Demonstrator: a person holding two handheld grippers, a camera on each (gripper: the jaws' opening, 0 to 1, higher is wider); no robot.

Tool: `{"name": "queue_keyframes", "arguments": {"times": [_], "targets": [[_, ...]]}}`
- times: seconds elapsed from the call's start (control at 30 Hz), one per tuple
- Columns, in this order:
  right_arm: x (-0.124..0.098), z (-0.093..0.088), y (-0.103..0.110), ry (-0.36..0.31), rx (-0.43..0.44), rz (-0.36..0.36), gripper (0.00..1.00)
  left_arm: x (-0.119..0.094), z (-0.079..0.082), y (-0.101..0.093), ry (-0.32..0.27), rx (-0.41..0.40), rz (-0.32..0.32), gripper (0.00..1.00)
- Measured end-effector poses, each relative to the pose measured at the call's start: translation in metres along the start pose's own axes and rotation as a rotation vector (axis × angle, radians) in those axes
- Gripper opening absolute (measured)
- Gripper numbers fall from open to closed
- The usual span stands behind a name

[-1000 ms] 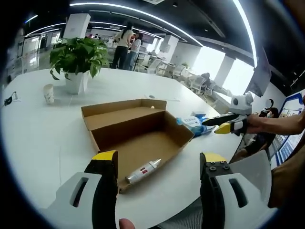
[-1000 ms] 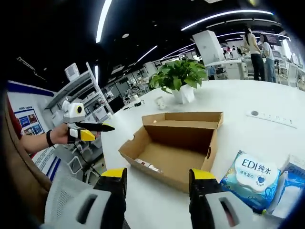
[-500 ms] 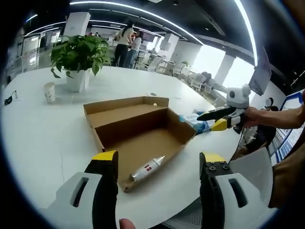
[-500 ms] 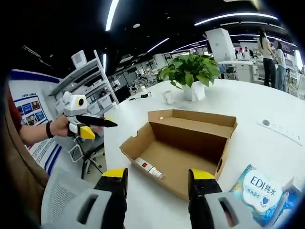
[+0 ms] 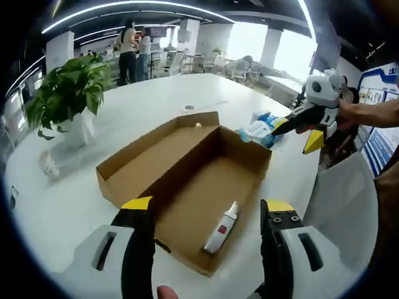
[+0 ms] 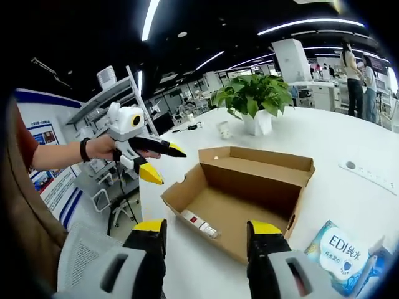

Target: Operate the shoe box by opening the lid, removing the specified soft item, and placing it in the target area until the item is outside and the box remains undamaged.

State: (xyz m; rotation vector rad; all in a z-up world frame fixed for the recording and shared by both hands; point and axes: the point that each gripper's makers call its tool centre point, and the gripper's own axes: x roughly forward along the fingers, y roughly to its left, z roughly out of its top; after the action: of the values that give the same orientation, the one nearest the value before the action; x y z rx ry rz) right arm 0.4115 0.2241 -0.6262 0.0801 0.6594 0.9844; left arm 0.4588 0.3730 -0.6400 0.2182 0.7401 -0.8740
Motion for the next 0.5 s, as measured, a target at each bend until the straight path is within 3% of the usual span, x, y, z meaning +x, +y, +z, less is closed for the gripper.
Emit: {"name": "queue_keyframes", "arguments": {"times": [0.23,0.43,0.5], "targets": [[-0.01,0.0,0.0,-0.006,0.0,-0.017,0.49,0.031,-0.018,-0.003,0.149,0.154,-0.065,0.68],[-0.014,-0.005,0.001,-0.003,0.012,-0.036,0.49,0.053,-0.035,-0.003,0.219,0.185,-0.103,0.69],[-0.014,-0.008,0.003,-0.003,0.018,-0.038,0.49,0.058,-0.044,-0.002,0.264,0.236,-0.113,0.69]]}}
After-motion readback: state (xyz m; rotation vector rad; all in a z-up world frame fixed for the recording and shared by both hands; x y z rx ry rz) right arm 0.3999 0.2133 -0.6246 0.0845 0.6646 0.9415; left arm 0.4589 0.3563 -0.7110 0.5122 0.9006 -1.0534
